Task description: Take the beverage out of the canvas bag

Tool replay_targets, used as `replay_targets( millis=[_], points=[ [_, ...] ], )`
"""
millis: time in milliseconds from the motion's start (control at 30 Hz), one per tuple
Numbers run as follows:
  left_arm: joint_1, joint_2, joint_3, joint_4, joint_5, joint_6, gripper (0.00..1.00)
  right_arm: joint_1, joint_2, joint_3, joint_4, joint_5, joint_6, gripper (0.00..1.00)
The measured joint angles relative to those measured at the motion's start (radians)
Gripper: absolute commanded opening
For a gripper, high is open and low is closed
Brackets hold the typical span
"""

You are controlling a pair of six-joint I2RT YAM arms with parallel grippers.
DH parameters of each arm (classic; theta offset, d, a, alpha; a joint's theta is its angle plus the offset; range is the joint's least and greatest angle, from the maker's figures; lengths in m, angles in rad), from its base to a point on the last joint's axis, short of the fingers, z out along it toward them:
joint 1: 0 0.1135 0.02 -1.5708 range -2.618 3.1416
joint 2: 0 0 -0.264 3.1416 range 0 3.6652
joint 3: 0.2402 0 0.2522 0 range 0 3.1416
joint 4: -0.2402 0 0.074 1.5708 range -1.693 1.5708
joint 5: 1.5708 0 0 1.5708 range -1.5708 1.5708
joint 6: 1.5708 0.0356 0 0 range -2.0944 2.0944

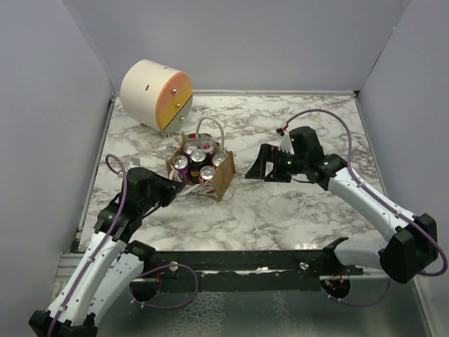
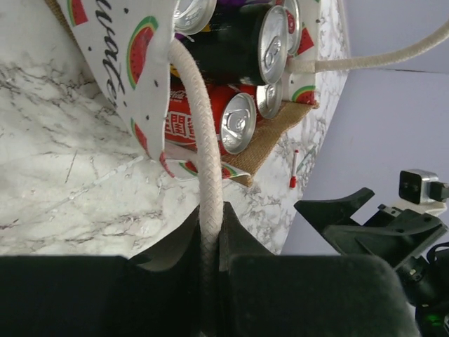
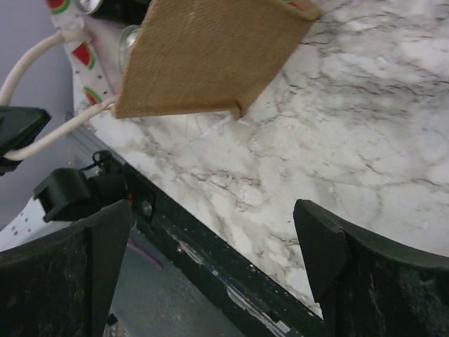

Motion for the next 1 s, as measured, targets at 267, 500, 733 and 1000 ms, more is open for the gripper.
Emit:
replay_targets(
  millis=[267,500,733,1000],
  points=[
    [0.000,-0.007,0.018,-0.111,-0.020,0.034,0.00,0.089,0.190,0.150,0.079,-0.093,-0.034,0.99],
    [0.000,0.111,0.174,-0.158,-0.125,0.111,0.00,0.103,0.491,0.539,0.077,-0.087,-0.137,0.99],
    [0.000,0.240,0.299,-0.227,-0.173,0.194,0.00,0.102,0.713,0.809,0.068,-0.080,-0.187,0.70],
    [0.000,0.249,0.311,-0.254,-0.206,0.210,0.00,0.102,0.798,0.916,0.047,-0.129,-0.208,0.02]
  ],
)
